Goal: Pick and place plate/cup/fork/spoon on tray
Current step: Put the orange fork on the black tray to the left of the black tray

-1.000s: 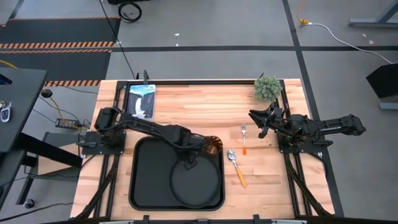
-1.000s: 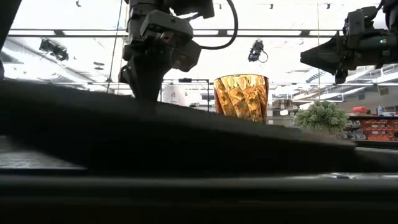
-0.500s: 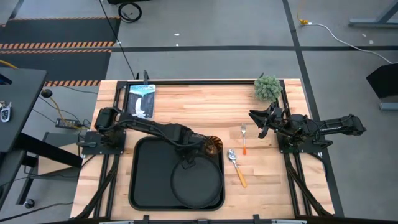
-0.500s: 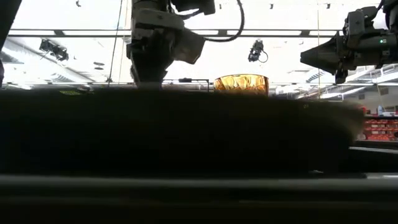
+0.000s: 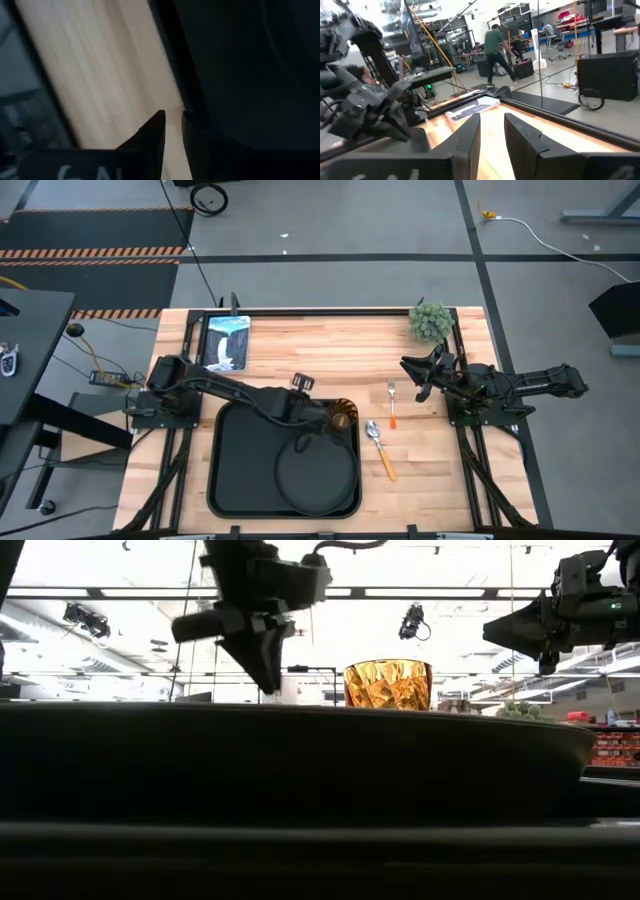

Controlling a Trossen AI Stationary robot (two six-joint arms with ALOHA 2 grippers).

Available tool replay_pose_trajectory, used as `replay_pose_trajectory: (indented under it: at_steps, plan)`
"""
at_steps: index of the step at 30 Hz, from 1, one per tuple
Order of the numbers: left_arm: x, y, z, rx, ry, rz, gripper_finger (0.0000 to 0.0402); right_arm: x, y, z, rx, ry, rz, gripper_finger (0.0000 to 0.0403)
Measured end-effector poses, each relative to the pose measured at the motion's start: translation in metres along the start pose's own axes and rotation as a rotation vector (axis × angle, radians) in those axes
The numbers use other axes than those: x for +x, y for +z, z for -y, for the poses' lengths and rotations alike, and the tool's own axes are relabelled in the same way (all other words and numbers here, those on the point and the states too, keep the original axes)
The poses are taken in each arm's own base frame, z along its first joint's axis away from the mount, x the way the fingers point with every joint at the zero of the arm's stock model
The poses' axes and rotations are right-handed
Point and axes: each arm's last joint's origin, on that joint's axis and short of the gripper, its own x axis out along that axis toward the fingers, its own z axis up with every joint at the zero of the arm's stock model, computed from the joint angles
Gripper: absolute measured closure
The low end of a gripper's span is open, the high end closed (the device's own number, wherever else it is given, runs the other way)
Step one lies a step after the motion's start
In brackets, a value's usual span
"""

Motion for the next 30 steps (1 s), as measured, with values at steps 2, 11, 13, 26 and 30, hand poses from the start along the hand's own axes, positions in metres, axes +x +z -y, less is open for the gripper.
replay_pose_trajectory:
  at_steps: [2, 11, 13, 26, 30]
  plan:
    - [-0.004, -0.007, -0.005, -0.015, 0.002, -0.002, 0.0344, 0.000, 0.003, -0.001, 0.070, 0.007, 0.028, 0.0310]
    - [-0.026, -0.061, 0.006, -0.252, -0.019, 0.156, 0.0379, 0.000, 0.008, -0.003, 0.273, 0.079, 0.057, 0.0310]
    - [-0.031, -0.071, 0.012, -0.316, -0.040, 0.220, 0.0384, 0.002, 0.006, -0.005, 0.283, 0.121, 0.023, 0.0310]
    - [-0.040, -0.132, 0.027, -0.653, -0.172, 0.591, 0.0388, 0.020, -0.019, -0.013, 0.318, -0.095, -0.550, 0.0313]
    - [-0.042, -0.153, 0.027, -0.722, -0.179, 0.656, 0.0388, 0.029, -0.024, -0.019, 0.309, -0.172, -0.681, 0.0313]
